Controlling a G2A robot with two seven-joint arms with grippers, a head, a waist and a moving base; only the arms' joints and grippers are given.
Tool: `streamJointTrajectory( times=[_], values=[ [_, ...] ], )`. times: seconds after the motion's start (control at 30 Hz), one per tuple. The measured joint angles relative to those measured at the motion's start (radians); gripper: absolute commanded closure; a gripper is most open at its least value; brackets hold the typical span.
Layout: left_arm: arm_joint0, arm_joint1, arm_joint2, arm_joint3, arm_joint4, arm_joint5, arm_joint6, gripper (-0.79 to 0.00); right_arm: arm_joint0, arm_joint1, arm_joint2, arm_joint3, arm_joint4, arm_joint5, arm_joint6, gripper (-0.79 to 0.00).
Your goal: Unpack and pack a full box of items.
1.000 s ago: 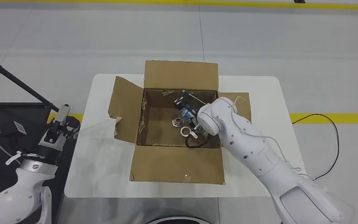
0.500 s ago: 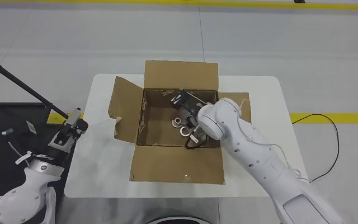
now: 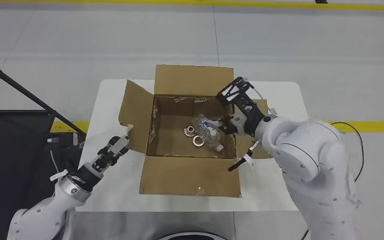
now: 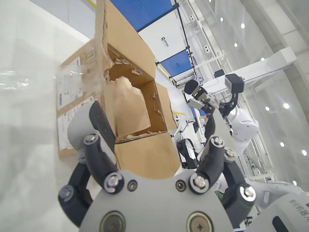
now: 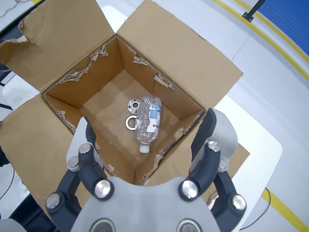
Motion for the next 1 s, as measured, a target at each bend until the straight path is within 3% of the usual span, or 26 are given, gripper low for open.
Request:
streamJointTrajectory(
  times=[0.43,0.67,1.0],
  values=[
    [-0.035,0.01,0.153,-0.015,0.108,0.029,0.014,-0.785,-0.033,0.005,0.043,-0.01,0.0,0.001,-0.006,-0.785],
    [-0.083,0.015,0.243,-0.013,0.179,0.068,0.022,-0.785,-0.171,0.023,0.241,-0.006,0.144,-0.008,-0.132,-0.785],
    [-0.153,0.02,0.311,0.049,0.178,0.171,0.033,-0.785,-0.269,0.047,0.42,0.109,0.3,-0.051,-0.137,-0.785]
  ],
)
